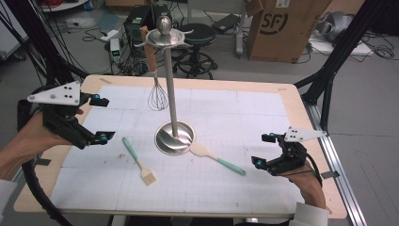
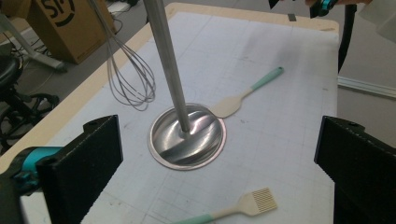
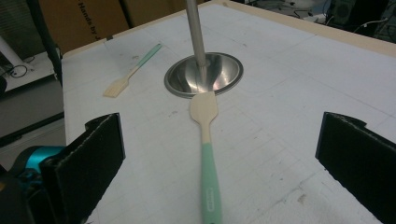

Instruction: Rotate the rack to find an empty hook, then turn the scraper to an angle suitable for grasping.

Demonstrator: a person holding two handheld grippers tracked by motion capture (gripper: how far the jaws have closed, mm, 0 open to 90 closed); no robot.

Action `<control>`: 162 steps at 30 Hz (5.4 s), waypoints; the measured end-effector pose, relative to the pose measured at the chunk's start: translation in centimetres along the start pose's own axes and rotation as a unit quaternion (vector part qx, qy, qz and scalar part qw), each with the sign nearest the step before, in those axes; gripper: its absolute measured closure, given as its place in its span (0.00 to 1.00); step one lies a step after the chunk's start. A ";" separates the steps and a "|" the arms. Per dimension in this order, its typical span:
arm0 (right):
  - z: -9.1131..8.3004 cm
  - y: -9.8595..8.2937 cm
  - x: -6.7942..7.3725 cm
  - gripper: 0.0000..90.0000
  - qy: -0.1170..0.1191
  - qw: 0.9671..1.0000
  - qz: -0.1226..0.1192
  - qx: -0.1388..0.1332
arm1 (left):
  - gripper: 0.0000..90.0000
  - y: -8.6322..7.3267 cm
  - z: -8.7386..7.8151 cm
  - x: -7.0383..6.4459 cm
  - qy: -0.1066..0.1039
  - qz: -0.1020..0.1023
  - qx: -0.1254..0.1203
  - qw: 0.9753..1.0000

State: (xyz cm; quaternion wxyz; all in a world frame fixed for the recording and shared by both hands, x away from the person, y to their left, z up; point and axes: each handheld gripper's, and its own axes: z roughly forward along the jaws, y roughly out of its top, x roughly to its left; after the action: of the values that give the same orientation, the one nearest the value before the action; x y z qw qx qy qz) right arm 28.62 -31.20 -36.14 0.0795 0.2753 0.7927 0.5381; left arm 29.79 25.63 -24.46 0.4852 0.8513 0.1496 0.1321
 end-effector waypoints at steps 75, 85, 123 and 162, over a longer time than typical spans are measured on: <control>3.9 5.1 2.8 0.16 0.056 0.985 -0.132 0.099 | 0.02 -10.8 4.4 -2.1 -0.007 -0.025 -0.044 0.999; 5.1 5.3 2.9 0.31 0.074 0.977 -0.137 0.149 | 0.02 -10.8 4.4 -2.0 -0.008 -0.026 -0.044 0.999; 10.5 0.9 2.3 0.99 0.073 0.929 -0.150 0.331 | 0.02 -11.0 4.4 -1.9 -0.004 -0.025 -0.036 0.999; 9.7 -0.6 -0.7 0.99 0.016 0.909 -0.138 0.392 | 0.02 -11.2 4.3 -1.9 -0.007 -0.027 -0.038 0.999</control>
State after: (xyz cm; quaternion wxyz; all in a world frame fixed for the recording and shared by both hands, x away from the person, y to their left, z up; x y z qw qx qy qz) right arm 33.06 -23.85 -40.71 0.0265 0.1634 0.9711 0.1719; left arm 28.19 26.89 -36.42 0.5216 0.8288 0.1640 0.1188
